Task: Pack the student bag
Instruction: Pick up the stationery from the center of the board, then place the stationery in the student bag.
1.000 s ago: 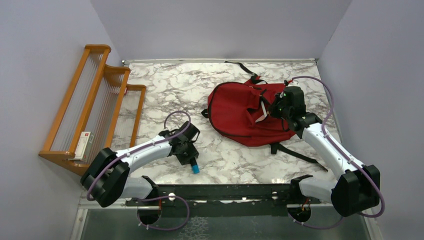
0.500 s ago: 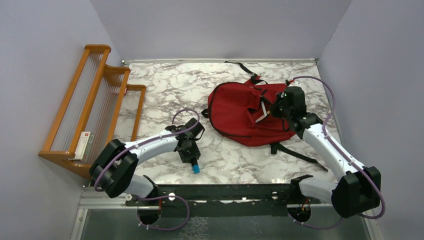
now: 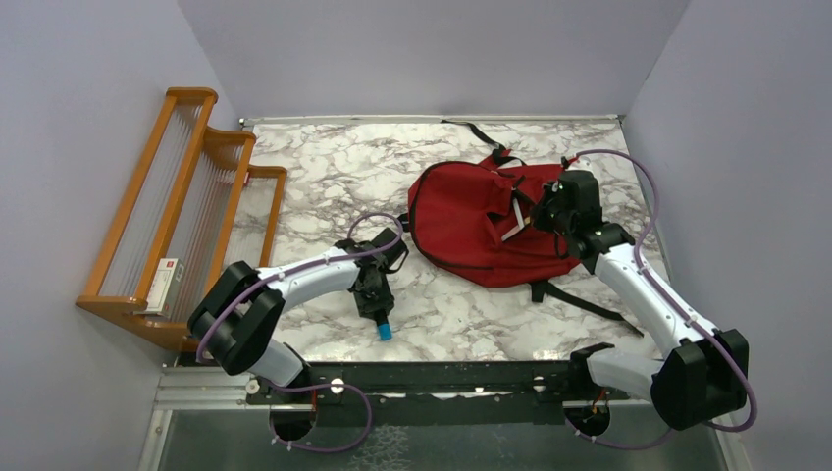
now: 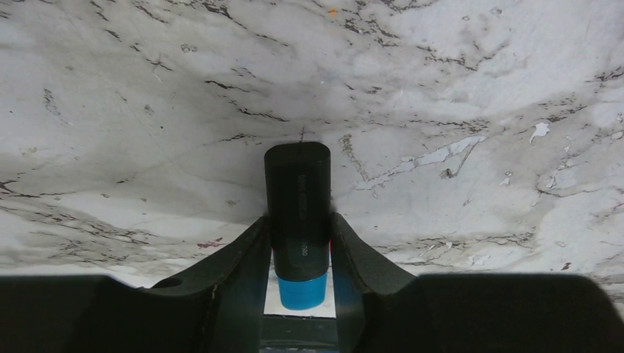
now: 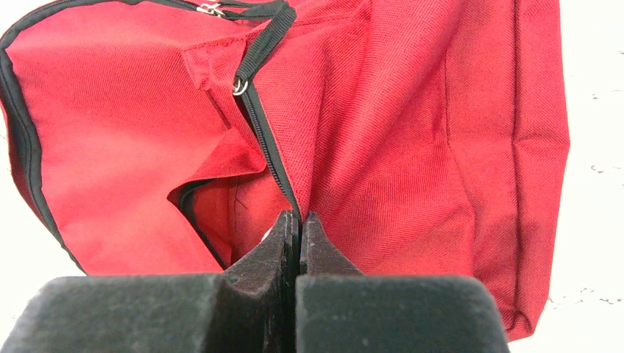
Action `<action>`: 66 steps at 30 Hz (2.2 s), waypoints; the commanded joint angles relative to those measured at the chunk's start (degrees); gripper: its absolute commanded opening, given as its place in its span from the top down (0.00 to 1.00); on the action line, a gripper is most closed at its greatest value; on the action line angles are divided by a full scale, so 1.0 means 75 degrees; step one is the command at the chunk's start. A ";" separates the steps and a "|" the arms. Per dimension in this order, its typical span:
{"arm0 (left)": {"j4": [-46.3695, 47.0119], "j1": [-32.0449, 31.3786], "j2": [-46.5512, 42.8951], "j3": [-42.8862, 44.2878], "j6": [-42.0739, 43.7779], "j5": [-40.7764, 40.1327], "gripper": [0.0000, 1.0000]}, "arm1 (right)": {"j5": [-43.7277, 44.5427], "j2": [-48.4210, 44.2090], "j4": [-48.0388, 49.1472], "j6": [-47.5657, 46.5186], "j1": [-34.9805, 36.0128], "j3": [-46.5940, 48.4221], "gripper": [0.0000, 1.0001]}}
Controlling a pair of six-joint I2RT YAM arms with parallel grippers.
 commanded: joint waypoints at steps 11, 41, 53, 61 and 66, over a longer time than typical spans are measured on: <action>0.0703 0.0088 0.0305 0.0586 0.1603 -0.1717 0.84 | 0.0491 -0.0285 -0.0313 -0.0207 -0.0046 0.0013 0.99; 0.6653 0.0505 0.1619 0.3953 0.3067 0.2613 1.00 | -0.0513 -0.0411 -0.0203 -0.0719 -0.0046 0.0487 0.99; 0.7171 -0.0218 0.3191 0.5397 0.3044 0.2447 1.00 | -0.0816 -0.0045 -0.0218 -0.0034 -0.0046 0.1138 1.00; 0.7574 -0.0481 0.3687 0.5471 0.2843 0.2401 1.00 | -0.0919 0.0075 -0.0172 0.0337 -0.0046 0.1395 0.99; 0.7545 -0.0616 0.3990 0.5605 0.2708 0.2438 1.00 | -0.1057 0.0154 -0.0151 0.0395 -0.0045 0.1455 0.99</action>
